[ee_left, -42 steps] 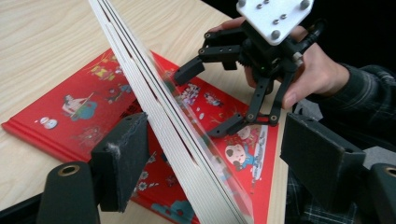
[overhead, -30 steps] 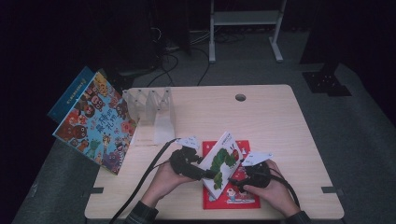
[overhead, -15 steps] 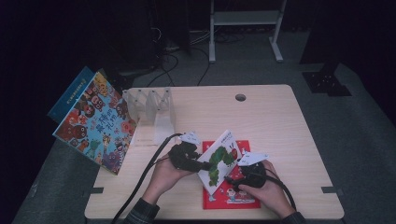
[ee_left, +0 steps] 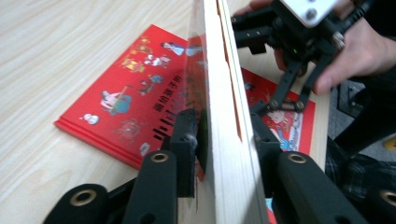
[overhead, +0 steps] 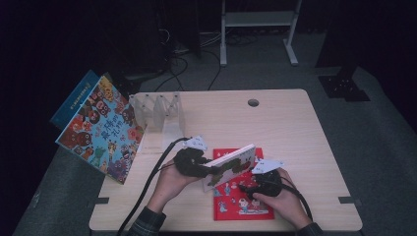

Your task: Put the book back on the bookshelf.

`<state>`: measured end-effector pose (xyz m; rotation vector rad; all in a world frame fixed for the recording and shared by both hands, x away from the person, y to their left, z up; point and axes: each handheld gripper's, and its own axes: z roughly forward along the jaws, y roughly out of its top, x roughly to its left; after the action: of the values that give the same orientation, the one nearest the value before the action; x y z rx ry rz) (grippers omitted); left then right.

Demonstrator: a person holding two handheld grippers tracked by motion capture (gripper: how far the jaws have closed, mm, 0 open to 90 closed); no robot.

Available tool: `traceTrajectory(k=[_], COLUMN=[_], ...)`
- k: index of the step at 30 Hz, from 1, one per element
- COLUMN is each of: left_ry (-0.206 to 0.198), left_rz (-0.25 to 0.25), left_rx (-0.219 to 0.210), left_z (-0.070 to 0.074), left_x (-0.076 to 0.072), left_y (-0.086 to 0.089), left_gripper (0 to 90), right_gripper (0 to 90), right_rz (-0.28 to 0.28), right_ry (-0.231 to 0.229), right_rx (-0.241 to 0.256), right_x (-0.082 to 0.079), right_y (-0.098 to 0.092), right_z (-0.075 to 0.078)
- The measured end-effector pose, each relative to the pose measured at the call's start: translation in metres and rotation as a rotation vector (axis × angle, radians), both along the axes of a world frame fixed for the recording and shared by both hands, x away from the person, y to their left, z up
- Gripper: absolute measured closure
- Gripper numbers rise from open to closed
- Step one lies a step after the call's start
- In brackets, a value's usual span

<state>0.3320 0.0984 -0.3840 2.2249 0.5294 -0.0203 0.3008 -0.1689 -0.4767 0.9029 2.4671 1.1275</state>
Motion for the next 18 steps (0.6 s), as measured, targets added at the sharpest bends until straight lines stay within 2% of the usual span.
traceTrajectory(k=[4, 10, 14, 18], left_ry=[-0.012, -0.022, -0.029, -0.030], left_rz=[-0.001, 0.006, 0.013, 0.014], left_rx=[0.037, 0.057, 0.079, 0.097], left_z=[-0.005, -0.009, -0.012, -0.012], left_x=[-0.001, -0.005, -0.005, -0.005], left_y=[-0.003, -0.003, -0.003, -0.003], left_gripper=[63.4, 58.3, 58.4, 66.7], right_gripper=[22.6, 23.4, 24.6, 26.1], right_rz=[-0.019, -0.067, -0.125, -0.196], right_ry=[0.004, -0.005, -0.016, -0.020], right_rx=[0.002, 0.028, 0.053, 0.063], right_x=[0.002, 0.007, 0.014, 0.023], right_y=[-0.009, -0.029, -0.050, -0.074], right_z=[0.001, 0.006, 0.009, 0.010])
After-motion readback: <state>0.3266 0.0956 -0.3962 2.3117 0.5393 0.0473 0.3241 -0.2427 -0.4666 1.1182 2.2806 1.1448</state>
